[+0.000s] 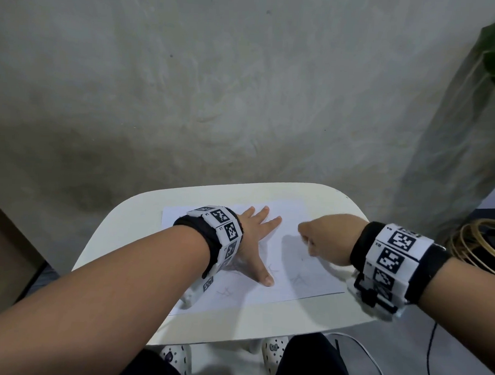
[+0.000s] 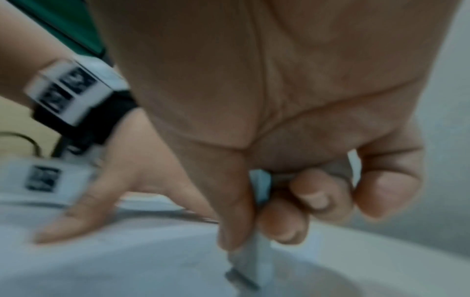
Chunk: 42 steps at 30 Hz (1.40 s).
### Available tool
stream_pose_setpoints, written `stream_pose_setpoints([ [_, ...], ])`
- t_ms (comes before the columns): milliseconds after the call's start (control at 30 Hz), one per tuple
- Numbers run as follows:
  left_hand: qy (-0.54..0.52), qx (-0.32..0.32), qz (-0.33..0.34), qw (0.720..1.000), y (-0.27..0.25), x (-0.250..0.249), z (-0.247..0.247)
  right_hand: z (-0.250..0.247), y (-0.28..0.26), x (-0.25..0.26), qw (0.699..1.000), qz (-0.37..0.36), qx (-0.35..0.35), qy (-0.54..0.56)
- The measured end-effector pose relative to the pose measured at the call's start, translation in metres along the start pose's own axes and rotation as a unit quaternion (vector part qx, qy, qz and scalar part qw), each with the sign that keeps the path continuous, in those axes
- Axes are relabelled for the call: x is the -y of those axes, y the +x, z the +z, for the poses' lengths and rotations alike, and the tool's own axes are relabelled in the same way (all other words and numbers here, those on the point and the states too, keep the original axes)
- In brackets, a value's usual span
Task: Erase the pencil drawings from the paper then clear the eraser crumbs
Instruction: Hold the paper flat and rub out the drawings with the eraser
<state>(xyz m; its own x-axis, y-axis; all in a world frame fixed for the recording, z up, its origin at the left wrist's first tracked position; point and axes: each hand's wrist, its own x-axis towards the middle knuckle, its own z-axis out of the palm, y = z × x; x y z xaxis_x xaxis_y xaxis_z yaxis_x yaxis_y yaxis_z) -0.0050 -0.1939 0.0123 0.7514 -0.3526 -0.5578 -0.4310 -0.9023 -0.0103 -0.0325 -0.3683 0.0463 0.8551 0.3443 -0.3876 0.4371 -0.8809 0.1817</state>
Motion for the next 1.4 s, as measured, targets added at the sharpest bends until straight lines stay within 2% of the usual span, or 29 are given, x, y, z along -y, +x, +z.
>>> stream_pose_setpoints([
  [100,0.004,0.005,0.0,1.0,-0.001,0.0,-0.001,0.004,-0.003,0.012,0.998,-0.043,0.034,0.036],
  [233,0.005,0.003,-0.002,1.0,-0.001,-0.001,0.001,-0.006,0.006,0.006,1.0,0.005,0.004,0.01],
  [333,0.007,0.004,0.0,1.0,-0.002,-0.001,0.0,-0.002,0.004,0.021,0.998,-0.049,0.044,0.012],
  [500,0.003,-0.01,0.004,1.0,-0.004,-0.002,0.002,-0.01,0.015,0.008,0.999,0.021,0.014,-0.026],
  [633,0.001,-0.002,0.005,1.0,-0.003,-0.001,0.001,-0.002,0.009,0.024,0.998,-0.047,0.036,0.005],
  [767,-0.006,-0.007,0.009,1.0,-0.004,-0.001,0.001,-0.007,0.014,0.009,1.0,0.013,-0.003,-0.017],
  [900,0.0,-0.003,0.009,1.0,-0.001,0.0,0.0,-0.001,0.006,0.018,0.999,-0.033,0.027,0.016],
  [1067,-0.033,-0.026,0.008,0.999,0.005,0.009,-0.005,-0.011,0.027,-0.001,0.999,0.034,0.018,0.004],
  [1233,-0.029,-0.014,0.034,0.999,0.004,0.01,-0.02,-0.016,0.042,-0.001,0.999,0.029,0.032,-0.013],
  [1400,0.005,-0.014,0.021,1.0,0.006,0.001,-0.003,-0.022,0.04,0.001,0.999,0.03,0.027,0.0],
])
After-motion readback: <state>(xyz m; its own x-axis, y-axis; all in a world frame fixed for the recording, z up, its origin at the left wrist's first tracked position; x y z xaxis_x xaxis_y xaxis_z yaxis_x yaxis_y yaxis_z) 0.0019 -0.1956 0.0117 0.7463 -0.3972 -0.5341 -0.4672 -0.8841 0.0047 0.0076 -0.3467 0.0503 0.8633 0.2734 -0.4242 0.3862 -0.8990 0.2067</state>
